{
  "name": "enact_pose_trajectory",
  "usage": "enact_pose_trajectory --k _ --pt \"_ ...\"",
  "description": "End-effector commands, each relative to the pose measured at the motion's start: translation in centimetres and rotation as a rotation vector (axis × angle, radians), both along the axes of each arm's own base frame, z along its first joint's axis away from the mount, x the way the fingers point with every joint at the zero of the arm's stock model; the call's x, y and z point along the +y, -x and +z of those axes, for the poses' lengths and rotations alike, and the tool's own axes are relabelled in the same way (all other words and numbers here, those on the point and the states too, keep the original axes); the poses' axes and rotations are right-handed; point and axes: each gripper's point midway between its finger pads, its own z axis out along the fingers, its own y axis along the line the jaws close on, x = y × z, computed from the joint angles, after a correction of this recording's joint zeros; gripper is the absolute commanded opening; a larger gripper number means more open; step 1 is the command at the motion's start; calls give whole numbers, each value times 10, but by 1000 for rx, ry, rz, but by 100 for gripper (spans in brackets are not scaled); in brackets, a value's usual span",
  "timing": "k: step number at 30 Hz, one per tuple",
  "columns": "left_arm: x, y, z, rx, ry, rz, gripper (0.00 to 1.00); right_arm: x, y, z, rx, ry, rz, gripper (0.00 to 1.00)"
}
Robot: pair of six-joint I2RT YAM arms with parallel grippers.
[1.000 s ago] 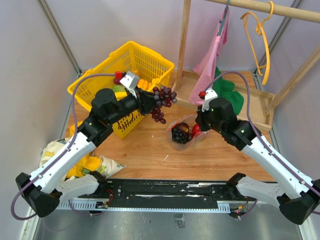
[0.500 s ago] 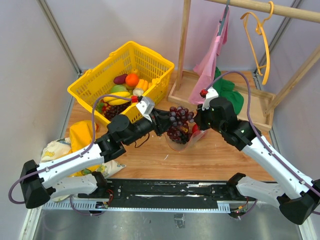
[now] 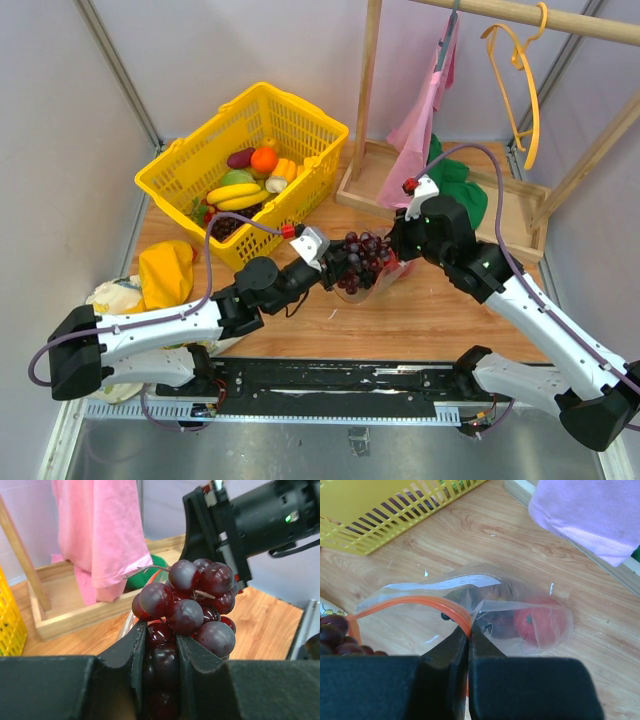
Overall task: Place the food in the zip-top bag and seal the zipper
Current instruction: Place the fake fruit in the zipper food storage bag.
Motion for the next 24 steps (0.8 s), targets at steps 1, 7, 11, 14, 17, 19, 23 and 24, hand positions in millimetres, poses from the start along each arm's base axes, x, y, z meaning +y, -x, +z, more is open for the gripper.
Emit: enact_pose_trajectory --k 1,7,11,14,17,19,23,24 --pt "6 -9 -4 -54 -25 86 0 -1 -4 9 -22 -54 -16 1" --pt "0 -8 -32 -51 -128 85 0 1 -3 10 -22 -66 -9 1" --pt "-3 -4 -47 -65 -221 66 0 0 -4 10 -20 -67 -9 1" --pt "-3 -2 -59 -49 -271 51 0 0 -4 11 -23 -71 -12 1" --pt "-1 -2 -73 -15 -331 57 0 1 -4 13 -24 -74 -5 1" --pt "2 -4 -81 18 -355 78 0 2 -3 13 -23 -77 3 1" --pt "3 -9 -92 74 -400 112 0 5 -2 12 -18 -79 23 1" --pt "3 -10 -95 88 -417 123 0 6 -1 12 -16 -80 29 1"
